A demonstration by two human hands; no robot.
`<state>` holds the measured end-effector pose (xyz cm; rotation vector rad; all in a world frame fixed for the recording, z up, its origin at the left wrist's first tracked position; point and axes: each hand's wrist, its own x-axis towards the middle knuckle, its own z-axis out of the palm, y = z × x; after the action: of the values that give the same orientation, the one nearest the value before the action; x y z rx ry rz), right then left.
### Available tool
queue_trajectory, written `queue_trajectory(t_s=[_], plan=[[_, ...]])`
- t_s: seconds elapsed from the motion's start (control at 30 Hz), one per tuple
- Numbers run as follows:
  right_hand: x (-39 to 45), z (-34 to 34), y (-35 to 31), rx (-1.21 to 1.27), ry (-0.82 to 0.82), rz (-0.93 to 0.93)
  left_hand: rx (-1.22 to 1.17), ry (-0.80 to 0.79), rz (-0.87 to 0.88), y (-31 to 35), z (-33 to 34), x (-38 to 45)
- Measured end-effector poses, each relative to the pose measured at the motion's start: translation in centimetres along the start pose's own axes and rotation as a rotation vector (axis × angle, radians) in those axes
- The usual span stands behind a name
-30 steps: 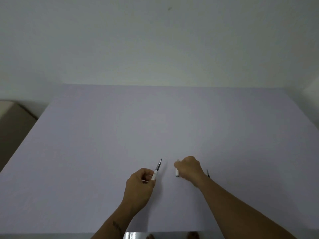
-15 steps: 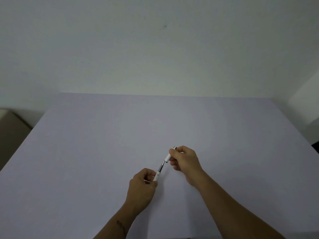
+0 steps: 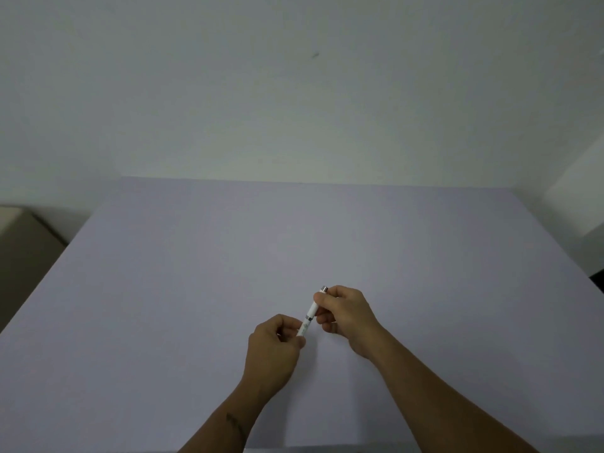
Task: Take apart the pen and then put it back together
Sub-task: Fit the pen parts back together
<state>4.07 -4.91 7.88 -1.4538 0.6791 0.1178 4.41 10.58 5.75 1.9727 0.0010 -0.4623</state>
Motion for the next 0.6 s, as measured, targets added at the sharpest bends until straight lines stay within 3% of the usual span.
queue_trajectory(t_s=[0.27,0.6], plan=[[-0.7,-0.2,-0.6,-0.043,0.018,-0.088,-0.058,0.024,0.005,1.2,0.1,0.1],[-1.4,0.1,1.3,0.032,0.044,0.099,0.052,0.035,0.082,0.5,0.7,-0.4]])
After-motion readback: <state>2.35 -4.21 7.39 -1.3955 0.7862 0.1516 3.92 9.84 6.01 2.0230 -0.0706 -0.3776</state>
